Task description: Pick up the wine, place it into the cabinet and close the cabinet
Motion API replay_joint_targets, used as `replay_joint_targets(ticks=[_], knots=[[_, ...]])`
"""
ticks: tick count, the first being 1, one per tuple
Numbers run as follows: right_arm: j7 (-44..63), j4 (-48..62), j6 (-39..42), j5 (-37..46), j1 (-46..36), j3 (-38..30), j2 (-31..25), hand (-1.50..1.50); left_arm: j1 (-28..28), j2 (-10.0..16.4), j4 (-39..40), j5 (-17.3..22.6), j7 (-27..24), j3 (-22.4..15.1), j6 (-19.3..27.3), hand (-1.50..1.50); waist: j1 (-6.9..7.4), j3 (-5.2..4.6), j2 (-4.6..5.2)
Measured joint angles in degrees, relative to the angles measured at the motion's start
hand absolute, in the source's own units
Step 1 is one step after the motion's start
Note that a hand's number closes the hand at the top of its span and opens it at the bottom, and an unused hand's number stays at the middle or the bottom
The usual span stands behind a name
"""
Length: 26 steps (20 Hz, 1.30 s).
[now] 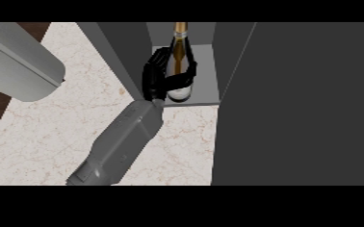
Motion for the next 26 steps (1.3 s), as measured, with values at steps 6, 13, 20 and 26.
replay_joint_targets(ticks=[6, 13, 20, 26], knots=[[0.2, 0.0, 0.5, -0.3, -0.1, -0.3, 0.3, -1.5, -5.7, 0.0, 6.7, 0.6, 0.0, 2.9, -0.8, 1.5, -0.03, -0.04, 0.22], [-0.3, 0.5, 0.7, -0.1, -0.5, -0.1, 1.1, -1.5, -12.2, 1.2, 15.2, -1.9, -0.2, 5.0, 0.9, 1.5, -0.1, -0.06, 0.47], [-1.3, 0.7, 1.4, -0.1, 0.7, 0.8, 1.7, -1.5, -17.3, 2.0, 22.5, -5.9, -0.2, 4.2, 6.8, -1.5, -0.71, -0.02, 0.38], [-1.2, 0.9, 1.6, 0.0, -0.2, 1.1, 2.0, -1.5, -19.5, 2.0, 27.7, -8.7, 0.9, 3.3, 8.1, -1.5, -1.04, 0.08, 0.4]])
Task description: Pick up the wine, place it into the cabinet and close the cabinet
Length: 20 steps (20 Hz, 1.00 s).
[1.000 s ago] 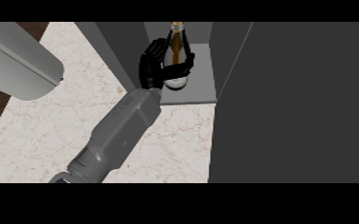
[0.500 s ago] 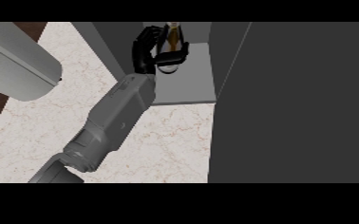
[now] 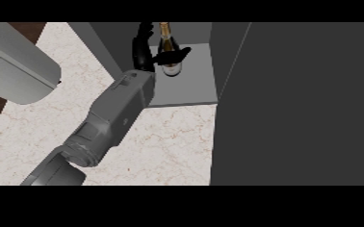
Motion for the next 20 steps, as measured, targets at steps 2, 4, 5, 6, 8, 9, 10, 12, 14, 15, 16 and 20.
replay_joint_targets(ticks=[2, 4, 5, 6, 8, 9, 10, 12, 14, 15, 16, 20], knots=[[0.3, -0.1, 0.3, -0.1, 0.0, -0.2, -0.2, -1.5, -0.4, 0.0, 1.1, -0.6, 0.5, -0.1, -0.1, -1.5, -0.15, 0.01, 0.01], [-0.1, 0.0, 0.4, -0.2, -0.1, -0.4, 0.0, -1.5, -0.7, 0.0, 2.0, -0.8, 0.4, 0.2, 0.1, -1.5, -0.31, 0.05, 0.03], [-0.4, 0.0, 0.6, -0.2, 0.3, 0.1, 0.1, -1.5, -0.9, -0.1, 2.3, -0.9, 0.3, 0.4, 0.2, -1.5, -0.39, 0.06, 0.02], [-0.4, 0.0, 0.8, -0.2, 0.3, 0.2, 0.0, -1.5, -1.3, -0.1, 2.8, -1.0, 0.4, 0.6, 1.0, -1.5, -0.45, 0.01, 0.12], [-0.7, 0.0, 1.2, -0.2, 0.9, 0.4, -0.1, -1.5, -1.6, 0.0, 3.3, -1.2, 0.2, 0.8, 0.9, -1.5, -0.63, -0.02, 0.18], [-0.9, 0.0, 1.4, -0.2, 1.1, 0.6, 0.0, -1.5, -1.6, 0.0, 3.6, -1.3, -0.3, 0.9, 1.2, -1.5, -0.75, -0.03, 0.24], [-0.7, 0.1, 1.3, -0.1, 1.1, 0.8, 0.0, -1.5, -1.6, 0.0, 3.7, -1.5, -0.7, 0.9, 0.9, -1.5, -0.69, -0.04, 0.25], [-1.6, 0.1, 1.9, -0.2, 2.0, 0.4, -0.2, -1.5, -1.5, 0.0, 3.5, -1.6, -1.4, 1.3, -0.2, -1.5, -0.68, 0.01, 0.27], [-2.2, 0.0, 2.4, -0.3, 2.4, 0.0, -0.4, -1.5, -1.6, 0.0, 3.7, -1.9, -2.1, 1.4, -0.7, -1.5, -0.65, 0.02, 0.28], [-2.4, 0.0, 2.4, -0.3, 2.6, 0.1, -0.2, -1.5, -1.6, 0.0, 3.6, -2.1, -2.4, 1.4, -1.3, -1.5, -0.66, 0.02, 0.29], [-2.2, 0.0, 2.3, -0.4, 2.4, 0.1, -0.2, -1.5, -1.6, -0.1, 3.5, -2.3, -2.9, 1.5, -1.8, -1.5, -0.51, -0.03, 0.36], [-1.6, -0.1, 1.5, -0.2, 2.2, 0.9, 0.5, -1.5, -1.2, -0.3, 2.0, -2.9, -5.5, 1.6, -5.4, -1.5, 0.03, -0.07, 0.3]])
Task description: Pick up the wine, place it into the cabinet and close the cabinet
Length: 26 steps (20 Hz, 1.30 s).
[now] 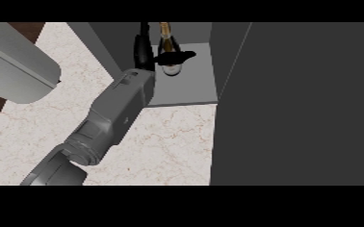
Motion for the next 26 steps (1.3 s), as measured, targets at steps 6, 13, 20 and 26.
replay_joint_targets(ticks=[6, 13, 20, 26], knots=[[-0.4, -0.4, 0.0, 0.1, 1.5, 0.4, -0.1, -1.5, 0.9, -0.5, -3.1, 0.3, -2.7, 1.4, -4.2, -1.5, 0.93, -0.05, -0.36], [0.4, -0.7, -0.9, 0.2, 1.8, 0.2, 0.0, -1.5, 3.8, -1.0, -9.3, 0.0, -4.8, 2.1, -7.1, -1.5, 2.37, -0.01, -0.98], [1.3, -0.9, -1.9, 0.5, 1.5, 0.0, 0.0, -1.5, 9.1, -0.2, -18.6, -1.2, -3.4, 0.9, -8.1, -1.5, 3.37, 0.02, -1.44], [0.6, -1.1, -1.8, 0.7, 2.7, 1.0, -0.3, -1.5, 16.8, 0.1, -30.7, -2.4, -0.1, -2.0, -6.3, -1.5, 3.99, 0.02, -1.78]])
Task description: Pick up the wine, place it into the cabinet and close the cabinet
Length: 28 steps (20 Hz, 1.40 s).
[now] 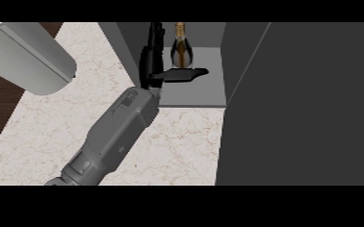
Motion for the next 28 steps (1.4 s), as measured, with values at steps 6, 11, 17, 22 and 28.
replay_joint_targets(ticks=[6, 11, 17, 22, 28], knots=[[-0.8, 0.2, -0.6, 0.5, 0.2, 0.5, 0.1, -1.5, 10.3, 0.9, -15.7, -1.3, 4.0, -4.6, 1.8, -1.5, 0.38, 0.0, -0.06], [-0.6, 0.0, -0.9, 0.6, 0.1, 1.1, -0.3, -1.5, 20.4, 2.7, -28.7, -2.6, 5.5, -8.5, 3.5, -1.5, 0.26, 0.0, 0.02], [-0.5, 0.0, -0.6, 0.6, -0.7, -0.2, -1.2, -1.5, 31.5, 5.4, -43.1, -5.5, 7.1, -13.6, 6.5, -1.5, -0.15, 0.0, 0.3], [1.5, 0.1, 1.4, 0.6, -1.0, 1.2, -3.6, 1.5, 39.9, 8.5, -53.8, -7.6, 7.8, -16.9, 8.2, -1.5, -0.22, 0.01, 0.37], [1.8, 0.4, 8.4, 0.4, 1.5, 8.7, -7.9, 1.5, 48.0, 13.2, -60.9, -8.2, 6.3, -16.9, 7.8, -1.5, -0.32, -0.01, 0.38]])
